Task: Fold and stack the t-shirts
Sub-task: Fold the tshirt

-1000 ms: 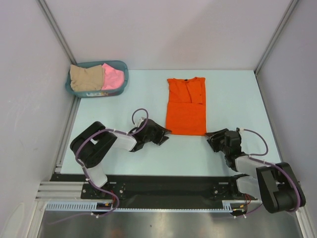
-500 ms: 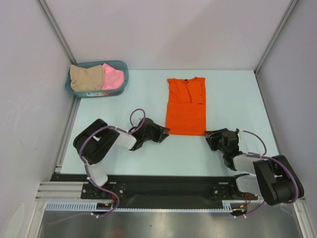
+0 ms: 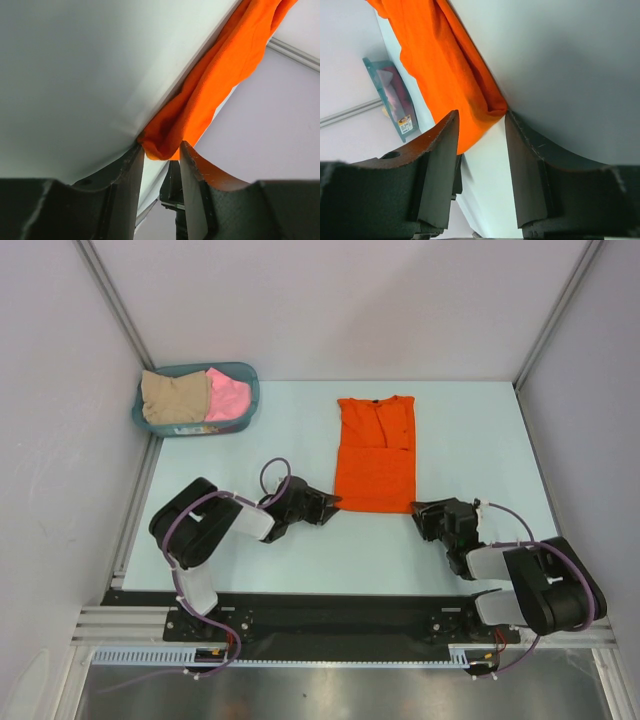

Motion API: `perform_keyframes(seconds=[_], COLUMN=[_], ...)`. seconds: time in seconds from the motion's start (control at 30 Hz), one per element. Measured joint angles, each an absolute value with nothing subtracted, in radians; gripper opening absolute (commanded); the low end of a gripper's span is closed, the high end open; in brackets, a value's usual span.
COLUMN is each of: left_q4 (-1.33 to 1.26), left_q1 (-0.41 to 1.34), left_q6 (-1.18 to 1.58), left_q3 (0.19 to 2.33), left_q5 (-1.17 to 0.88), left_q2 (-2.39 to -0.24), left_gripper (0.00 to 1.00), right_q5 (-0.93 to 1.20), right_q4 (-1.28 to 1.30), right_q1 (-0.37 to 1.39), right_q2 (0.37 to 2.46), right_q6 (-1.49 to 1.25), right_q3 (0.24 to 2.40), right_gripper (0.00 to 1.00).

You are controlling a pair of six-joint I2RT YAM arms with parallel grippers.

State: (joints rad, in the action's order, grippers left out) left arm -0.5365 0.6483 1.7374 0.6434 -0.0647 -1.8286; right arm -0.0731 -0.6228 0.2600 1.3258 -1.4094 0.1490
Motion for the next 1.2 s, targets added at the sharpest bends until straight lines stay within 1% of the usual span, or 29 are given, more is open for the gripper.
perform_keyframes(seconds=[0.2,0.3,0.4,0.43,0.5,0.53,0.57,0.6,0.67,0.83,0.93,1.07,1.2], left_q4=[-0.543,-0.545,-0.545,-0.546,-0.554,-0.557,-0.561,-0.566,-0.592,-0.631,-0.633,-0.621,-0.604], left_q1=[0.643,0.642,0.64,0.64,0.638,0.638,0.638,0.637,0.635,0.63,0.631,0.649,0.692], left_q6=[1.737,1.737,1.736,1.735,1.735,1.733,1.729,1.721,1.71,1.657,1.629,1.606,1.603], left_q3=[0.643,0.643,0.643,0.643,0.641,0.641,0.641,0.641,0.641,0.634,0.604,0.546,0.503], left_q5=[-0.067,-0.068,-0.075,-0.075,-0.079,-0.08,-0.082,-0.083,-0.092,-0.105,-0.098,-0.084,-0.066], left_q2=[-1.835,-1.838,-1.841,-1.842,-1.847,-1.85,-1.854,-1.86,-1.873,-1.881,-1.856,-1.797,-1.749], left_gripper=[0.38,0.35,0.32,0.31,0.26,0.22,0.15,0.1,0.0,0.0,0.01,0.01,0.01], right_q5=[-0.071,-0.071,-0.074,-0.075,-0.075,-0.075,-0.075,-0.074,-0.07,-0.055,-0.043,-0.041,-0.072], right_q4=[-0.672,-0.672,-0.667,-0.666,-0.665,-0.665,-0.666,-0.662,-0.672,-0.658,-0.605,-0.456,-0.213], right_q1=[0.261,0.261,0.263,0.263,0.263,0.263,0.263,0.264,0.265,0.265,0.266,0.295,0.339], right_q2=[1.373,1.376,1.378,1.38,1.386,1.39,1.397,1.407,1.419,1.41,1.348,1.185,0.909], right_q6=[-1.423,-1.424,-1.423,-1.422,-1.422,-1.421,-1.416,-1.417,-1.418,-1.388,-1.369,-1.356,-1.33], right_q3=[0.155,0.155,0.155,0.155,0.155,0.156,0.156,0.157,0.159,0.163,0.144,0.109,0.1], right_gripper=[0.45,0.42,0.36,0.33,0.27,0.12,0.02,0.0,0.0,0.0,0.0,0.0,0.0])
